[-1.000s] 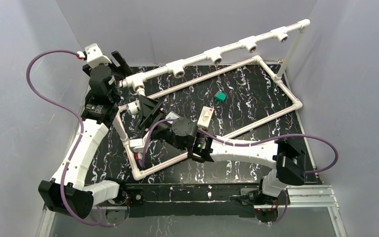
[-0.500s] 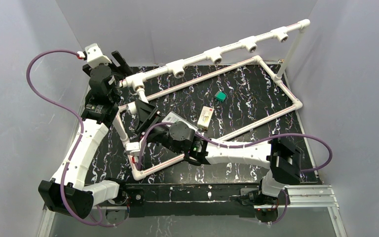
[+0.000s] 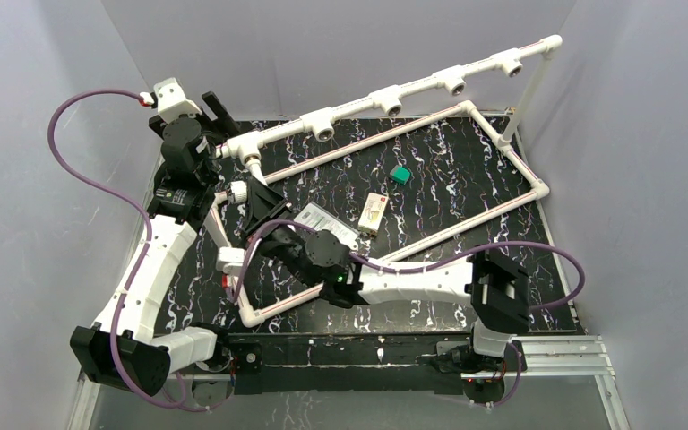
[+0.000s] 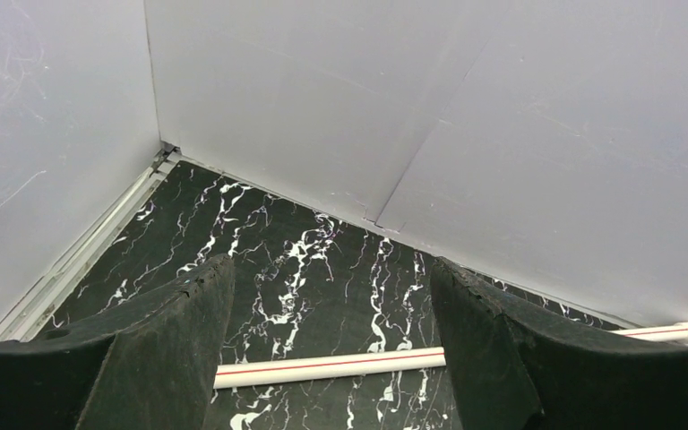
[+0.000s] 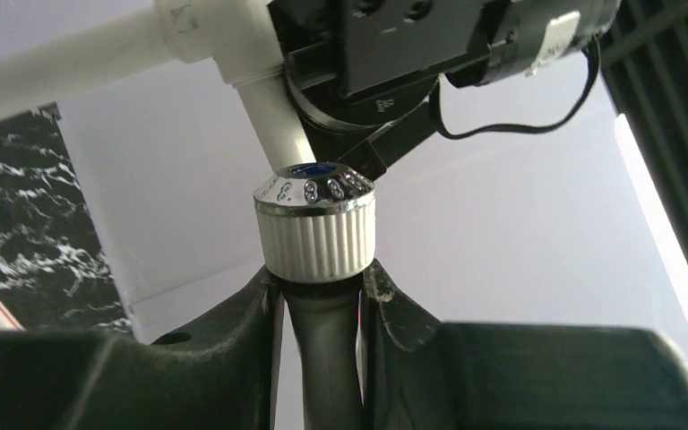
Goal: Install the water faucets
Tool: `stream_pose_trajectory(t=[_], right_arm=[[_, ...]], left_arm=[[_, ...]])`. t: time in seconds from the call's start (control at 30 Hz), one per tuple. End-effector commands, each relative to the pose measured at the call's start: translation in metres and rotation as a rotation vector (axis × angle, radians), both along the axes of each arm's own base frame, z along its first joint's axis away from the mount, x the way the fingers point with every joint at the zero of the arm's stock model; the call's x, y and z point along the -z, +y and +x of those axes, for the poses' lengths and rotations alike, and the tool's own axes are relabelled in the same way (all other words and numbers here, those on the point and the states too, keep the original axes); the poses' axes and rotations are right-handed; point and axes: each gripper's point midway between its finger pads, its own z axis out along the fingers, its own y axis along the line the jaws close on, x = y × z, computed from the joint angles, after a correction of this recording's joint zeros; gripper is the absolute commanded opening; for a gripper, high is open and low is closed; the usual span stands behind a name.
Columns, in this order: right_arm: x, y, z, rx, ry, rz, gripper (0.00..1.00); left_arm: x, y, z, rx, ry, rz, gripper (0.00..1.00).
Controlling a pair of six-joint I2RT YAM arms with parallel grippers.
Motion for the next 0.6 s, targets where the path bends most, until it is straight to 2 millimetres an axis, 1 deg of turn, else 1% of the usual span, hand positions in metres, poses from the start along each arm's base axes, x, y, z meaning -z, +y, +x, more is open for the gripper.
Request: stream_pose_trajectory(t=[0.0, 0.07, 0.13, 0.23, 0.27, 0.37, 0.57], right_arm=[[-0.049, -0.026, 0.014, 0.016, 0.249, 0.511, 0.01], [-0.049, -0.033, 0.017, 0.006, 0.353, 0.672, 0.01], [-0.045, -0.041, 0.021, -0.007, 0.475, 0.845, 0.01], [-0.035, -0.049, 0.025, -0.057, 0.652, 1.075, 0.01], [-0.028, -0.051, 0.025, -0.074, 0.705, 1.140, 0.01], [-0.018, -0.061, 0.027, -0.120, 0.826, 1.340, 0.01], [0.010, -0.073, 0.031, -0.170, 1.097, 1.756, 0.01]], left_arm=[[0.153, -0.004, -0.032, 0.055, 0.531, 0.131, 0.77], [0.151, -0.004, -0.032, 0.053, 0.528, 0.132, 0.77], [0.150, -0.004, -0.032, 0.052, 0.525, 0.132, 0.77], [0.151, -0.003, -0.034, 0.051, 0.528, 0.134, 0.77], [0.151, -0.003, -0.034, 0.051, 0.527, 0.134, 0.77], [0.151, -0.004, -0.034, 0.056, 0.527, 0.131, 0.77], [0.151, -0.005, -0.034, 0.064, 0.526, 0.126, 0.77]])
